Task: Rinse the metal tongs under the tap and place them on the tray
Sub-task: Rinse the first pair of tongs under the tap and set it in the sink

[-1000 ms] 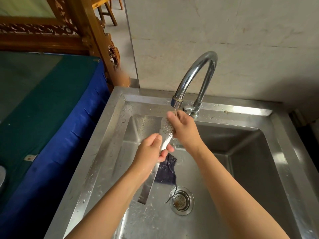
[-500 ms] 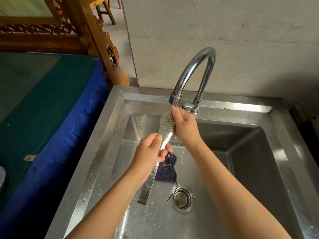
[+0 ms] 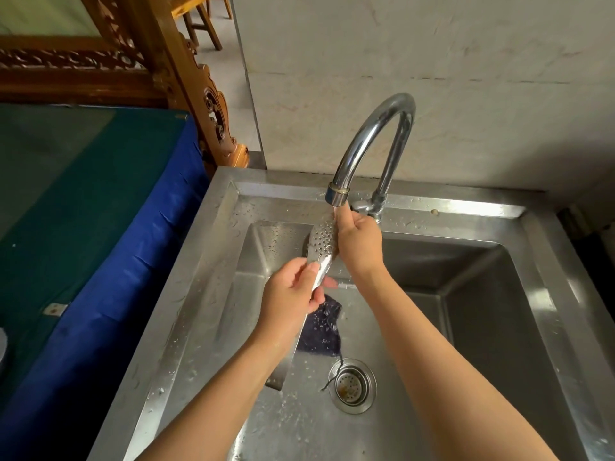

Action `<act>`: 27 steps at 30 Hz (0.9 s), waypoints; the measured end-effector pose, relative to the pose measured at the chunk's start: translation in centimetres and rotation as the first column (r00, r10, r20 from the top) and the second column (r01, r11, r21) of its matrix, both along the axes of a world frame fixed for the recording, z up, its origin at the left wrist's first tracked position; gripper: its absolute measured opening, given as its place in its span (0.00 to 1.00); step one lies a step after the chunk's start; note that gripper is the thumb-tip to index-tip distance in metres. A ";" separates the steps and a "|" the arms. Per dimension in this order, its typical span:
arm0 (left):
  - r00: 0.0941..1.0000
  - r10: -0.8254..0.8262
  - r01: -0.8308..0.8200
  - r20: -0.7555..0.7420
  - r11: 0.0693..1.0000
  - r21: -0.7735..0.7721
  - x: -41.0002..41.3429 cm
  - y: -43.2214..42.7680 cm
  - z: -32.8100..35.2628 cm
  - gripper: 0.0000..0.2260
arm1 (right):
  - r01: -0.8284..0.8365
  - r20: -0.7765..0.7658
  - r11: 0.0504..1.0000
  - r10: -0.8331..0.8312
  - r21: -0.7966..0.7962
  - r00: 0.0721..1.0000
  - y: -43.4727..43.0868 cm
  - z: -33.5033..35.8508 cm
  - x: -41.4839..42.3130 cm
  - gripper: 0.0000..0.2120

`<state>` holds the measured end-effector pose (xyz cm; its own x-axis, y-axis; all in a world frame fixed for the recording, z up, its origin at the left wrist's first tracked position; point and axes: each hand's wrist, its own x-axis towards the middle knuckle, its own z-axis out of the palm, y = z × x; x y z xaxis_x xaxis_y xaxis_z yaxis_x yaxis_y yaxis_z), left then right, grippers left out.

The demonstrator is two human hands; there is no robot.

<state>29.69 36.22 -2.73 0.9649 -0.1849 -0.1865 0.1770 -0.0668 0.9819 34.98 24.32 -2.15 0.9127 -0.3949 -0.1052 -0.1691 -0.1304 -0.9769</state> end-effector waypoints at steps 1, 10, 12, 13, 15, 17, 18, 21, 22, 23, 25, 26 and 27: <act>1.000 -0.012 0.012 0.018 1.000 0.019 0.1 0.1 0.1 0.08 | -0.012 -0.010 1.000 0.012 0.027 1.000 -0.2 0.0 0.1 0.23; 0.982 0.066 -0.101 0.177 0.976 0.194 4.6 -2.8 1.5 0.18 | -0.088 0.064 0.996 0.090 -0.028 0.994 -0.7 1.6 -0.3 0.21; 0.963 0.207 -0.229 0.171 0.965 0.127 5.3 -4.0 1.5 0.14 | -0.078 0.073 0.990 0.086 -0.114 0.994 0.1 1.5 -0.3 0.16; 0.948 0.282 -0.298 0.148 0.950 0.092 5.7 -4.4 1.5 0.13 | -0.071 0.066 0.986 0.081 -0.151 0.995 0.7 1.2 -0.4 0.14; 0.923 0.369 -0.376 0.110 0.925 0.053 6.4 -4.8 1.4 0.13 | -0.052 0.062 0.978 0.066 -0.203 0.996 1.1 0.9 -0.8 0.15; 0.937 0.336 -0.342 0.099 0.938 0.061 7.2 -4.9 1.4 0.14 | -0.045 0.085 0.971 0.066 -0.235 0.994 0.5 0.7 -0.7 0.15; 0.949 0.302 -0.308 0.086 0.949 0.064 7.7 -4.8 1.4 0.14 | -0.045 0.089 0.965 0.071 -0.260 0.994 0.1 0.8 -0.6 0.16; 0.970 0.238 -0.240 0.050 0.970 0.034 8.7 -4.7 1.5 0.14 | -0.049 0.107 0.968 0.078 -0.247 0.991 0.0 0.2 -0.8 0.17; 0.977 0.210 -0.212 0.048 0.976 0.047 8.4 -4.7 1.3 0.13 | -0.024 0.103 0.978 0.046 -0.207 0.994 0.2 0.0 -1.0 0.18; 0.984 0.172 -0.175 0.052 0.982 0.072 7.7 -4.6 0.9 0.13 | 0.017 0.092 0.988 -0.003 -0.155 0.996 0.4 -0.1 -1.1 0.20; 0.994 0.080 -0.089 0.074 0.988 0.129 5.6 -4.6 0.0 0.14 | 0.080 0.068 0.995 -0.076 -0.066 0.995 0.0 -0.1 -1.1 0.21; 0.996 0.043 -0.054 0.081 0.988 0.143 4.8 -4.4 -0.3 0.16 | 0.072 0.066 0.996 -0.069 -0.048 0.995 -0.4 0.1 -1.0 0.20; 0.995 0.030 -0.042 0.090 0.989 0.141 4.6 -4.3 -0.3 0.17 | 0.041 0.077 0.998 -0.037 -0.051 0.996 -0.7 0.2 -1.1 0.20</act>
<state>34.30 31.91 -3.07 0.9842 -0.1272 -0.1229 0.0955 -0.2026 0.9746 33.86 23.62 -1.91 0.9009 -0.4338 -0.0146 -0.1010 -0.1767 -0.9791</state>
